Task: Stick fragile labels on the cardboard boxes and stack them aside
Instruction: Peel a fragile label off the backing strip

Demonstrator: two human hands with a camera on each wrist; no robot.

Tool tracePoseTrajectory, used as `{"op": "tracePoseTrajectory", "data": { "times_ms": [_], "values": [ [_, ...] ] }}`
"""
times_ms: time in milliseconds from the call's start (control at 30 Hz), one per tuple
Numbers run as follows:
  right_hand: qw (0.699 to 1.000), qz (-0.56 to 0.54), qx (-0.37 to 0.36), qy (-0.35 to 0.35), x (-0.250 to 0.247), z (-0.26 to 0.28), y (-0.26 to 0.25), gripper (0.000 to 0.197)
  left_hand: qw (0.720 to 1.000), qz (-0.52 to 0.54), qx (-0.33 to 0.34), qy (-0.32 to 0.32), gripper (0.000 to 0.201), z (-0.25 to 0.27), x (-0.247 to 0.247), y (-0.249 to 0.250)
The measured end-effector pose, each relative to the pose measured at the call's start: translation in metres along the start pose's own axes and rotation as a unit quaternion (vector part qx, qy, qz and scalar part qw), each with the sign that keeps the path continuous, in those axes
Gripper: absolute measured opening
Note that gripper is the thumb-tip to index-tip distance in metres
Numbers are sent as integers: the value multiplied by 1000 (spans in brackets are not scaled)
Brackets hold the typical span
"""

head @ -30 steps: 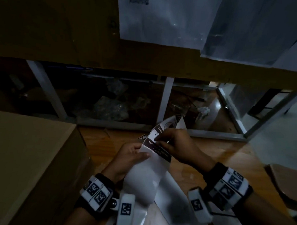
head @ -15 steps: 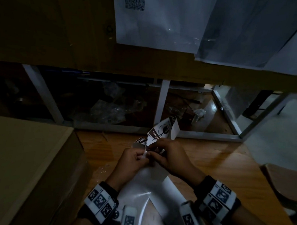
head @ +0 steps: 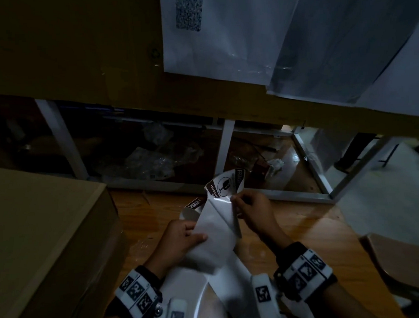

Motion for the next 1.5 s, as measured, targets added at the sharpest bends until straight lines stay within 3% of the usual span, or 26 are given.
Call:
{"op": "tracePoseTrajectory", "data": {
  "times_ms": [133, 333, 467, 600, 667, 767, 833, 1033, 1167, 1233, 1333, 1400, 1500],
  "values": [
    [996, -57, 57, 30, -12, -10, 16, 25, 1000, 17, -16, 5, 25, 2, -6, -8],
    [995, -54, 65, 58, -25, -19, 21, 27, 998, 38, -29, 34, 35, 6, -12, -10],
    [999, -37, 28, 16, -14, -13, 7, 23, 997, 55, -35, 28, 27, 8, -9, 4],
    [998, 16, -51, -37, 7, -4, -14, 25, 998, 1, -34, 46, 23, -1, -4, 33],
    [996, 26, -67, -47, 14, -1, -16, 24, 998, -2, -52, 25, 32, -9, 1, 40],
    [996, 20, -71, -40, 16, 3, -18, 20, 997, -58, -53, 24, 24, -20, 1, 45],
    [998, 0, -55, -28, 12, 4, -14, 21, 996, -71, -49, 15, 12, -22, 3, 45],
    [989, -139, 37, 32, -9, 5, 13, 21, 997, -42, -62, 17, 7, -15, -3, 28],
    [981, -169, 70, 62, -18, 3, 25, 18, 998, 7, -47, 30, 59, -9, -4, 28],
    [979, -167, 87, 79, -22, 1, 34, 19, 999, 2, -32, 10, 64, -4, 1, 31],
    [975, -160, 104, 113, -31, 1, 47, 17, 999, -27, -14, -14, 55, 1, 5, 31],
    [983, -121, 73, 118, -32, 5, 45, 8, 999, -46, -18, -16, 50, 1, 6, 27],
    [998, 12, -36, 49, -14, 15, 21, 19, 997, -75, -33, -9, 49, -1, 8, 22]
  ]
}}
Point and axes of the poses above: each hand's wrist, its own z-axis away from the middle knuckle, its own x-axis out of the palm, y = z × x, the point moved 8 cm from there along -z, towards the middle knuckle, and after that the axes turned 6 degrees about -x, right-handed, at the moved point
